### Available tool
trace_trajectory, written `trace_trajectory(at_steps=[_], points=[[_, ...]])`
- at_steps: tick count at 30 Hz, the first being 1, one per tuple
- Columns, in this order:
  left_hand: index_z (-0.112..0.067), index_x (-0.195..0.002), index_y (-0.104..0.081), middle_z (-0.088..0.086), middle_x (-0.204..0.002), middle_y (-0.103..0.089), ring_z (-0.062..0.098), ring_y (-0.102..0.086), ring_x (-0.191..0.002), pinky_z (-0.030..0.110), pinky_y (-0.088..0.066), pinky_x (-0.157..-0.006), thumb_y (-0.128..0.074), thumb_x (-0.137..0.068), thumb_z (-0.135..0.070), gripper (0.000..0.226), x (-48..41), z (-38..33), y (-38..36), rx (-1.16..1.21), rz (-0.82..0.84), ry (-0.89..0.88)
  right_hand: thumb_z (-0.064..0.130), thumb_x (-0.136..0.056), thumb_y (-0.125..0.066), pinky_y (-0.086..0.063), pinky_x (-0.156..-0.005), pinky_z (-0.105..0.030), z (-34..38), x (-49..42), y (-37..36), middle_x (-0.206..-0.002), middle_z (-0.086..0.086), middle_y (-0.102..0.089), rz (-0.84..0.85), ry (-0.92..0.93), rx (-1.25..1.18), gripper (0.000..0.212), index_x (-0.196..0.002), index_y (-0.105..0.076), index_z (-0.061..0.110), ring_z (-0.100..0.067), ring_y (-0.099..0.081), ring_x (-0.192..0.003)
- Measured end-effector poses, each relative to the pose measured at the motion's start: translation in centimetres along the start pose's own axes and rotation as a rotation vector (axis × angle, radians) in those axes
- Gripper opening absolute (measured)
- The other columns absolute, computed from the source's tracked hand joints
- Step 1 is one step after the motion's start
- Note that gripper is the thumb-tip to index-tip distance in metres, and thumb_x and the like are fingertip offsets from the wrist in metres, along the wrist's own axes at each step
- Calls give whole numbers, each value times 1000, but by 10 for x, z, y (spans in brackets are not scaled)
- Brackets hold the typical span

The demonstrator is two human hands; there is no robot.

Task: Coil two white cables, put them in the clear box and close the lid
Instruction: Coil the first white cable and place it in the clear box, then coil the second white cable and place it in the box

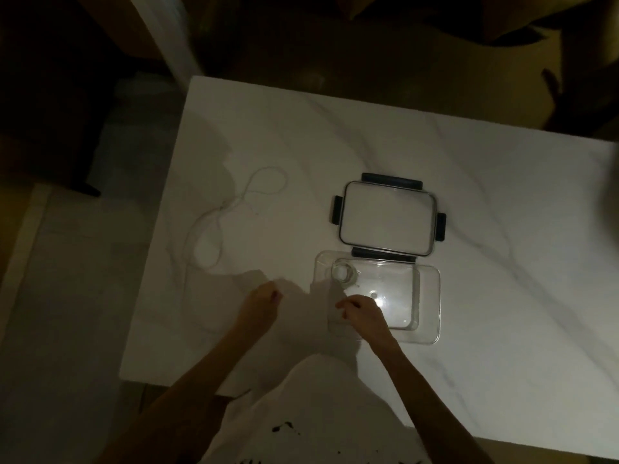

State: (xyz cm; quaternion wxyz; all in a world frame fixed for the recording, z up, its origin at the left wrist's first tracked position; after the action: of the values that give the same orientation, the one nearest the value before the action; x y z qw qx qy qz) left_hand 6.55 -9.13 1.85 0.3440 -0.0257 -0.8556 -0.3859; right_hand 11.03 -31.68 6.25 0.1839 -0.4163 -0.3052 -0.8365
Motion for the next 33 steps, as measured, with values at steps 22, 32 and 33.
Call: trace_trajectory(at_steps=[22,32,33], points=[[-16,-134,-43,12,-132,-45,31,-44,-122,35,-34,-100,-53,-82,0,55,27,121,40,-114,-188,20,8,-86,-54,-55,-74,-34,77,-34,-212,-94,-8,-70,192,369,640,20,-101,-66,12,-27,-68,-86],[-6,-93,-64,7,-81,-64,21,-61,-76,35,-54,-79,-38,-96,-48,49,89,-34,214,721,27,-144,5,-82,-68,-60,-69,-44,227,107,-89,-79,-23,-71,19,517,-241,11,-88,-62,-2,-31,-70,-67],[-2,-96,-65,9,-82,-64,22,-60,-74,29,-53,-71,-43,-97,-37,40,95,-58,230,693,90,-242,4,-83,-66,-61,-67,-41,238,128,-76,-80,-22,-71,16,576,-236,8,-90,-64,1,-28,-71,-66]])
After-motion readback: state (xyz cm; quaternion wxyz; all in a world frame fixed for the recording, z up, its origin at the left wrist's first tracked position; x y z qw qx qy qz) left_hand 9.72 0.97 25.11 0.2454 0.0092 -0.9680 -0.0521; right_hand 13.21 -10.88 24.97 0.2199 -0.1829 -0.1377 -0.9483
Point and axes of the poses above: each hand's wrist, its own x-axis away from the middle knuckle, its own y-axis out of the back of the hand, z = x × y, the point moved 3 cm from there along -x, towards the middle knuckle
